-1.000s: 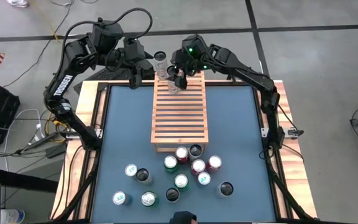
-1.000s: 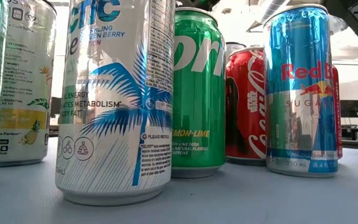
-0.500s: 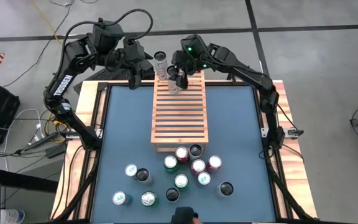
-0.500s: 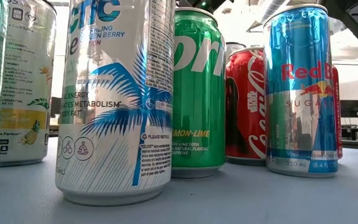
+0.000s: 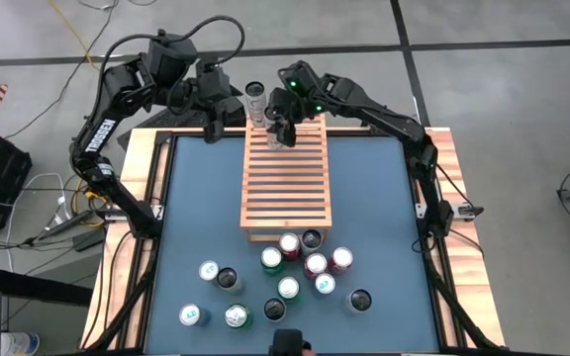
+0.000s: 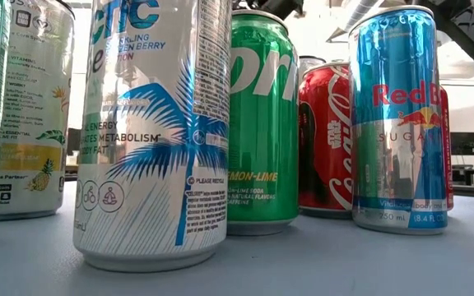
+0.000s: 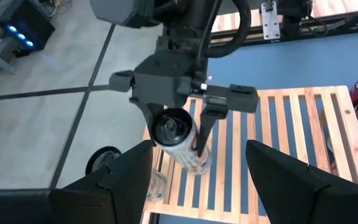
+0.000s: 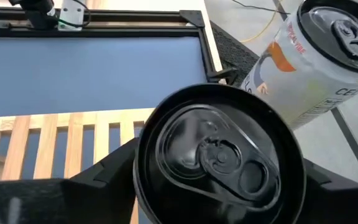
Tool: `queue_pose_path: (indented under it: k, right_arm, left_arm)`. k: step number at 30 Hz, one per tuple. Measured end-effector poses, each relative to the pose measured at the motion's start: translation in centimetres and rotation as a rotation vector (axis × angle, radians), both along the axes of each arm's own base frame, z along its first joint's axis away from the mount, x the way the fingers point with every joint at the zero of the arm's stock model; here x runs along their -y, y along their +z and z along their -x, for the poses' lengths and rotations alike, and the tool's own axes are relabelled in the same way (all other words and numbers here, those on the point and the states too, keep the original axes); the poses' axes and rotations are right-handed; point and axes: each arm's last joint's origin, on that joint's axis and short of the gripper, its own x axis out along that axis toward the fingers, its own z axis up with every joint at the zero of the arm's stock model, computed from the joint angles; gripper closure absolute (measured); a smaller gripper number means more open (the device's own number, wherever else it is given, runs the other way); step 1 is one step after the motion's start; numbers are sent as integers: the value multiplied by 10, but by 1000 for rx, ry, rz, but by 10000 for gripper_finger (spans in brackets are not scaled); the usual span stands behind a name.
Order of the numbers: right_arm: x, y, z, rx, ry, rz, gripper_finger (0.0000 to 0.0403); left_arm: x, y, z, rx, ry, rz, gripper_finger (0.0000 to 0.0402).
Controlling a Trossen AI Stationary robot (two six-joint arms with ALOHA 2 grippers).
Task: Place canned beverage on shelf
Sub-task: Put the right white yellow soda can on the shelf aligned with the other white yellow soda can
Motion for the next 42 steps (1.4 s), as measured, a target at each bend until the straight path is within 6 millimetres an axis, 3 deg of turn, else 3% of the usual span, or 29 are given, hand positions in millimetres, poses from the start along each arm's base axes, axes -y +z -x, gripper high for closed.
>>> queue_pose_path:
  k: [5, 13, 19, 33, 42]
  right_arm:
    - [5, 1, 3, 0, -20, -9, 170]
    - [23, 12, 27, 16, -15, -52, 171]
    - [42, 31, 46, 141, 20, -64, 171]
    - [68, 26, 59, 152, 187, 55, 169]
    - [89, 18, 68, 186, 233, 27, 169]
  left_arm:
    - [0, 0, 0, -10, 2, -7, 155]
    - [0, 0, 0, -17, -7, -24, 155]
    - [0, 0, 0, -24, -21, -44, 155]
    - [-1, 3, -1, 48, 36, 35, 155]
    - [-1, 3, -1, 71, 64, 79, 155]
